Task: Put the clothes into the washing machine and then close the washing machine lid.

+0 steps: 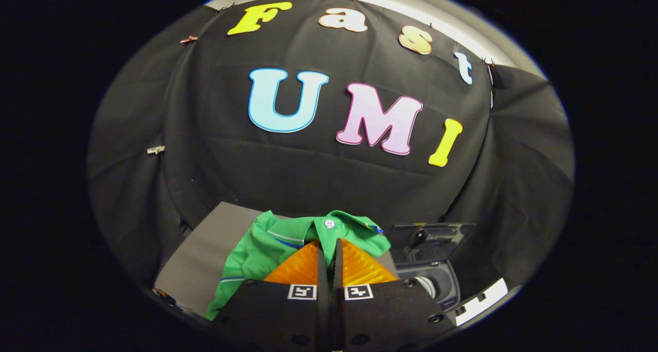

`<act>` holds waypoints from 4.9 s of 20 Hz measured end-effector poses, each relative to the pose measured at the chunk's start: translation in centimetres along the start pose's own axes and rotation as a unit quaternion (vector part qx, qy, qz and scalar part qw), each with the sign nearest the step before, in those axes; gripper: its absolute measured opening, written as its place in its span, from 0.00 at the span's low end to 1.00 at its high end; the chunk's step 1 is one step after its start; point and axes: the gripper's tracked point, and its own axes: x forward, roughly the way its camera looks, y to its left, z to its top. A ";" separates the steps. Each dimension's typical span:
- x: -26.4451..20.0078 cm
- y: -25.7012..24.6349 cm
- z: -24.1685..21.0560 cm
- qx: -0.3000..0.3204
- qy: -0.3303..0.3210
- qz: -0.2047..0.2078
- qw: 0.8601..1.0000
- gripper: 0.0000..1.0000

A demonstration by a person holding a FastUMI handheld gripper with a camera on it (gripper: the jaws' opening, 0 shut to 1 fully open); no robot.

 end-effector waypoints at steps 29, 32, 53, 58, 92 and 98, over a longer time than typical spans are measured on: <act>9.2 -32.1 -15.0 0.053 0.050 -0.047 0.996 0.05; 11.7 -31.2 -19.8 0.049 0.087 -0.047 0.994 0.05; 21.4 -28.1 -39.2 0.058 0.277 0.000 0.959 0.05; 21.3 -28.3 -40.8 0.062 0.308 0.014 0.949 0.05; 20.0 -34.2 -17.5 0.057 0.135 -0.020 0.989 1.00; 21.7 -36.2 -9.5 0.058 0.086 -0.033 0.994 0.99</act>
